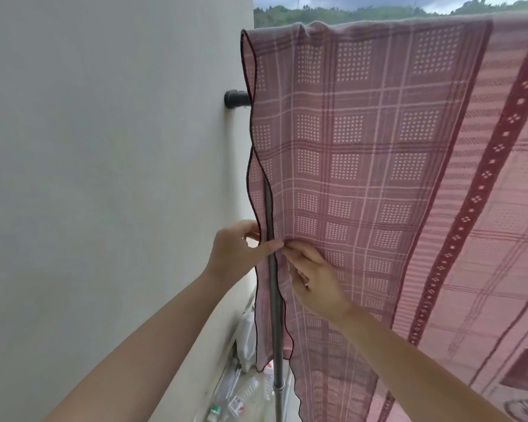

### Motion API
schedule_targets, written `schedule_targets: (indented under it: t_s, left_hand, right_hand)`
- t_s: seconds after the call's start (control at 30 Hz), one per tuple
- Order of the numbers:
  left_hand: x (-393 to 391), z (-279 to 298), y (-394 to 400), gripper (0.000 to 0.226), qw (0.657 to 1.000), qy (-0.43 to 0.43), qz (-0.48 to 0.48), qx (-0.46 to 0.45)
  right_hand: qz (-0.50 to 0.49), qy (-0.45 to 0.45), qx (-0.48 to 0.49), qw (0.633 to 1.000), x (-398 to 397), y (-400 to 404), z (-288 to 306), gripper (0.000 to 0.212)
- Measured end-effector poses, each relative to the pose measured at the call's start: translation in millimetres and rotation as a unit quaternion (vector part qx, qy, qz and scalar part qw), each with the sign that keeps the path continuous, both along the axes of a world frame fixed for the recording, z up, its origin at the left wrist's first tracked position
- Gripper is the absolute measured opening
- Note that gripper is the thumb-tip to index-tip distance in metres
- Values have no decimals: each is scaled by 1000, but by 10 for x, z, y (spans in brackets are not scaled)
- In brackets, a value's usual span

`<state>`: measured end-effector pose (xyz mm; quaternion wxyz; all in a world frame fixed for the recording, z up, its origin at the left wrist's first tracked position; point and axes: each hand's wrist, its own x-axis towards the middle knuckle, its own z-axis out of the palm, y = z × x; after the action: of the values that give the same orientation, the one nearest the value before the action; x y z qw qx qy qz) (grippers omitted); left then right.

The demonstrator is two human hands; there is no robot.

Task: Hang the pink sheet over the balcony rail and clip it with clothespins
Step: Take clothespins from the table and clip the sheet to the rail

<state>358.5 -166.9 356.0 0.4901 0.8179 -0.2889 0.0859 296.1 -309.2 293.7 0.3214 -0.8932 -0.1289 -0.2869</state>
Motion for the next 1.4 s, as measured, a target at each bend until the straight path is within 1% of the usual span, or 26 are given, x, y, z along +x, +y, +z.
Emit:
schedule_targets:
  t_s: [0.1,0.17,0.2,0.27,0.33,0.37,0.4,0.43,0.5,0.53,0.63,0.67,0.7,0.77,0.83,0.87,0.93,1.0,1.03,1.13,1.17,1.23,1.3,1.4]
  left_hand:
    - [-96,-72,-93,17,993,-79,84,9]
    - [-134,-88,-142,10,989,-93,114,-10]
    - [-150,-79,-156,9,989,-84,123,-20]
    - [-166,-63,-155,11,991,-35,120,-38]
    - [-150,-82,-108,12,993,15,99,-55]
    - [-141,-102,-74,10,993,35,90,-61]
    - [-145,-120,-42,9,993,53,82,-69]
    - [-153,-137,-13,14,991,69,78,-81]
    - [-158,-174,35,27,986,92,72,-115]
    - [-161,-183,49,28,983,104,66,-136]
    - [-176,-189,31,19,969,137,26,-206]
    - [-192,-168,7,23,964,143,12,-224]
    - [-209,-149,-20,23,961,145,3,-236]
    - [-228,-106,-59,24,960,144,5,-240]
    - [-221,-72,-93,29,965,141,12,-220]
    - [-205,-67,-103,29,968,142,16,-206]
    - [-196,-12,-104,26,975,134,22,-176]
    - [-195,48,-89,19,980,118,9,-158]
    - [-194,73,-78,16,982,110,-1,-151]
    - [-198,107,-55,17,985,98,-2,-142]
    - [-205,102,-56,17,986,95,5,-137]
    - [-230,95,-64,16,989,80,15,-123]
    - [-253,90,-62,17,991,59,16,-115]
    - [-235,81,-10,21,992,35,36,-119]
  right_hand:
    - [25,21,34,999,-12,-42,-11,43]
    - [22,24,37,999,-33,-65,-15,41]
    - [15,27,42,999,-55,-77,-7,39]
    - [-19,34,63,997,-138,-107,57,36]
    - [-41,53,73,995,-248,-126,177,41]
    - [-33,80,74,994,-296,-136,248,42]
    - [-19,114,65,991,-332,-149,312,43]
    - [-9,142,43,989,-361,-151,379,42]
    - [0,158,-26,987,-389,-152,514,32]
    - [12,172,-50,984,-395,-160,578,25]
    - [68,282,-63,955,-472,-204,840,12]
    - [83,309,-79,944,-514,-208,945,11]
    - [92,321,-101,937,-553,-211,1052,19]
    - [83,301,-135,940,-567,-228,1273,36]
    - [53,249,-151,955,-509,-224,1516,41]
    - [39,224,-134,965,-473,-212,1628,39]
    - [23,186,-56,981,-409,-166,1812,29]
    - [29,159,12,987,-363,-124,1899,27]
    - [34,149,28,988,-353,-107,1920,26]
    - [54,151,61,985,-320,-104,1915,23]
    - [55,152,56,985,-310,-94,1886,23]
    - [44,133,15,990,-287,-63,1823,21]
    - [32,104,-54,993,-285,-24,1795,20]
    - [25,51,-162,985,-323,25,1855,24]
